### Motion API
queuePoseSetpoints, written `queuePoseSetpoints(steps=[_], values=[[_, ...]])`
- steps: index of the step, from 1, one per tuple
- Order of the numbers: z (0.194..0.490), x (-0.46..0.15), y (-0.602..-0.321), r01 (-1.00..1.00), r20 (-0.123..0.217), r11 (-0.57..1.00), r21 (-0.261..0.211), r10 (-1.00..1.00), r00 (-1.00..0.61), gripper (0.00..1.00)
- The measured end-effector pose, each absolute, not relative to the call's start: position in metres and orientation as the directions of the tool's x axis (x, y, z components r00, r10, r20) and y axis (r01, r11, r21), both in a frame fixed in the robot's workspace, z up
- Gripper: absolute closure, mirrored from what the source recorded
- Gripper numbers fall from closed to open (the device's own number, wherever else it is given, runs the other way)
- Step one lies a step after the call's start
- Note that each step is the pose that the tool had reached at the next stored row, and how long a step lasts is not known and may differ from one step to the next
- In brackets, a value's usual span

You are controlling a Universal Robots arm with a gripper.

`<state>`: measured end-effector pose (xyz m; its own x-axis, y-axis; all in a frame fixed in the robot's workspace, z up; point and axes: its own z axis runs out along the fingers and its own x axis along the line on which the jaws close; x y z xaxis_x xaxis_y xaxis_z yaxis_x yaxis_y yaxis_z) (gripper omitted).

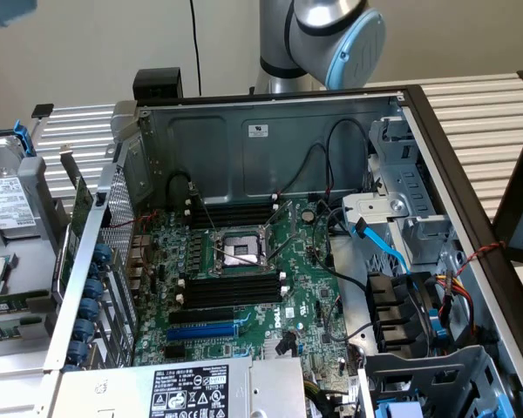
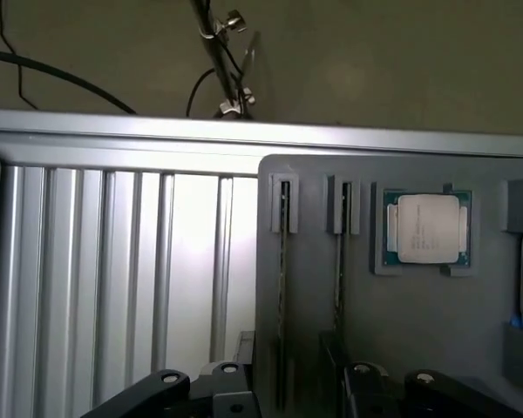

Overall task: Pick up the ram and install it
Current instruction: 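Pick up the ram and move it above insertion slot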

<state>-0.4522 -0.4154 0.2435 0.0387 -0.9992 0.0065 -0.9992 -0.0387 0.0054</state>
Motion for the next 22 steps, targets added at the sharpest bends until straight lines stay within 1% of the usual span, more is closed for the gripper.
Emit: queuePoseSetpoints(steps=[22], values=[[0.204,-0.450,-0.414,-0.999,0.006,-0.039,0.005,-0.999,0.039,0.58]])
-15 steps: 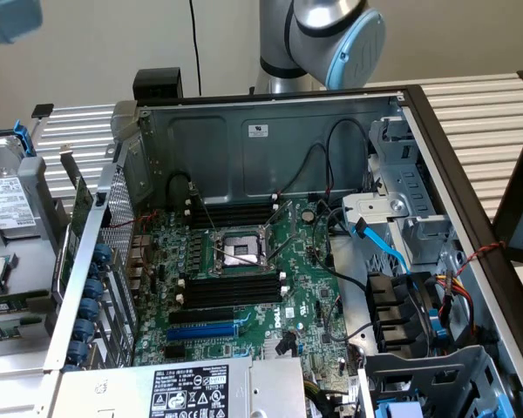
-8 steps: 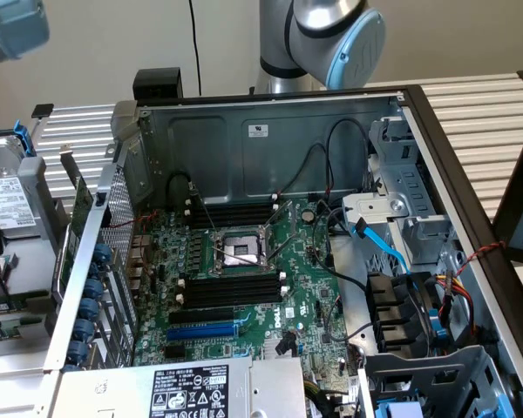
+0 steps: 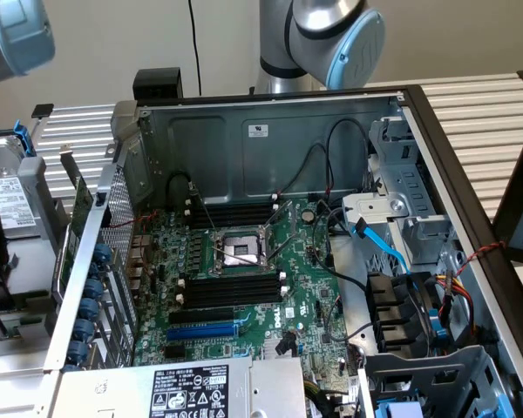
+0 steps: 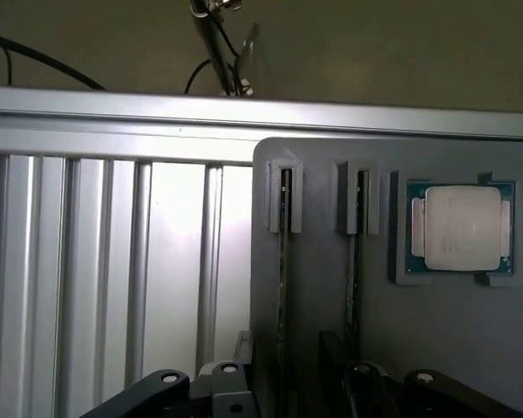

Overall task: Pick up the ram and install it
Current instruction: 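Pick up the ram and move it above insertion slot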

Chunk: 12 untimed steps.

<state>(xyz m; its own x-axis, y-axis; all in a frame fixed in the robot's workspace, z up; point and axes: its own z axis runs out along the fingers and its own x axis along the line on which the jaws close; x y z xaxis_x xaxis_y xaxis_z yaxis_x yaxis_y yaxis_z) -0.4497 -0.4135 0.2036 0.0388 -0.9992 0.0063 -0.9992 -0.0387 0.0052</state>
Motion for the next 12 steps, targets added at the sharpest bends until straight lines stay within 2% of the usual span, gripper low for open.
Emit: queuePoseSetpoints(steps=[10,11,12], values=[[0.1999,-0.4497,-0.4135,-0.999,0.006,-0.039,0.005,-0.999,0.039,0.58],[0.1995,-0.4497,-0.4135,-0.999,0.006,-0.039,0.005,-0.999,0.039,0.60],[0.1991,-0.4497,-0.4135,-0.999,0.006,-0.039,0.005,-0.999,0.039,0.67]])
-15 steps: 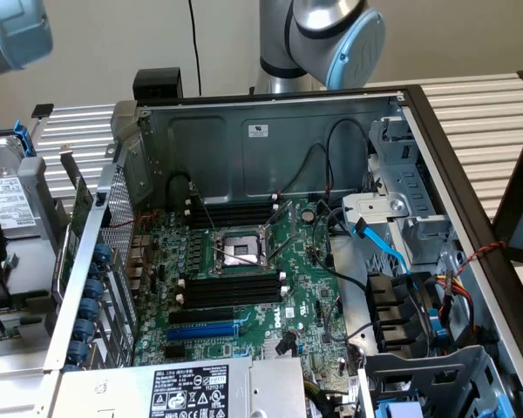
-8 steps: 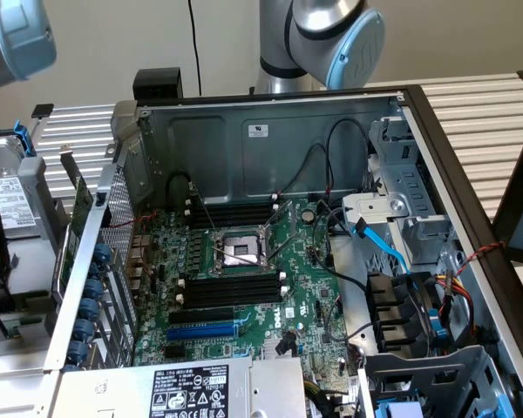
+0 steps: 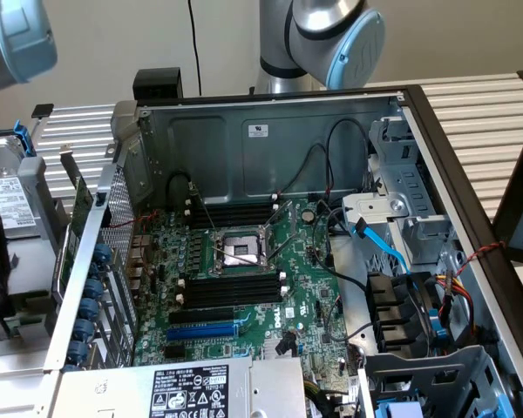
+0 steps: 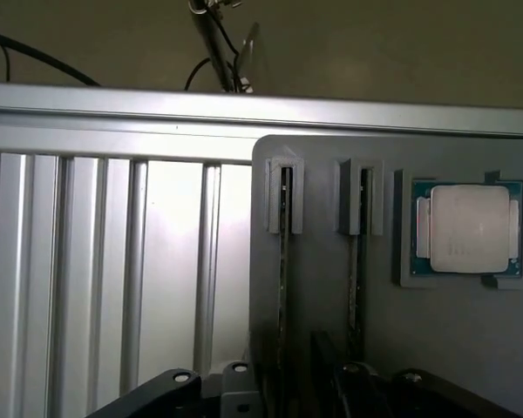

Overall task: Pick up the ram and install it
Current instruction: 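Pick up the ram and move it above insertion slot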

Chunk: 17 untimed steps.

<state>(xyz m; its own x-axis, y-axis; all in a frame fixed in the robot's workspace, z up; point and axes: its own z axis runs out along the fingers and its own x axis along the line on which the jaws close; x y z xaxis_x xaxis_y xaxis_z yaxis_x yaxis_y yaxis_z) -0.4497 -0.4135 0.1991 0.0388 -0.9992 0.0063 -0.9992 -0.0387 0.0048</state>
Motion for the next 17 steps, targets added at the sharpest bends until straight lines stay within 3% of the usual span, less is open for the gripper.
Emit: queuePoseSetpoints(steps=[3,4,5,17], values=[[0.198,-0.450,-0.414,-0.999,0.007,-0.039,0.005,-0.999,0.039,0.73],[0.198,-0.450,-0.414,-0.999,0.007,-0.039,0.005,-0.999,0.039,0.85],[0.199,-0.450,-0.414,-0.999,0.007,-0.039,0.005,-0.999,0.039,0.87],[0.251,-0.450,-0.418,-0.999,0.006,-0.039,0.005,-0.999,0.039,0.87]])
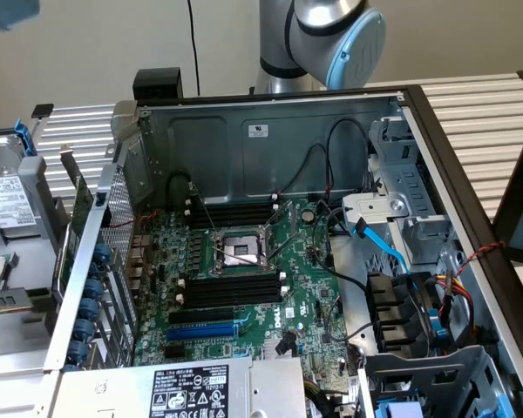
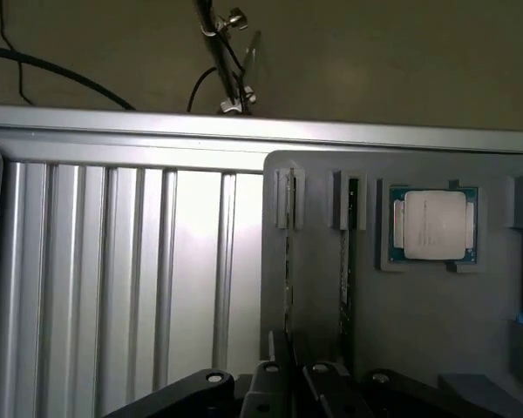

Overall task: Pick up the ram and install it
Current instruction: 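Pick up the ram and move it above insertion slot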

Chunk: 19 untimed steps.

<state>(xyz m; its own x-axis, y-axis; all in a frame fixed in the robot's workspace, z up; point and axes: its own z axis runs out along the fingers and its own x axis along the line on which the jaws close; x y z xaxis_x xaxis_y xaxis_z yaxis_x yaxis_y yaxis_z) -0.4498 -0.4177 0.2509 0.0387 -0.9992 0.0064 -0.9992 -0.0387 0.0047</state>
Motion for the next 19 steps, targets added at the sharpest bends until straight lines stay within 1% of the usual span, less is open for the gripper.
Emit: queuePoseSetpoints(steps=[12,19], values=[[0.305,-0.442,-0.421,-0.999,0.006,-0.039,0.005,-0.999,0.039,0.87],[0.337,-0.420,-0.426,-0.999,0.006,-0.039,0.007,-0.999,0.039,0.87]])
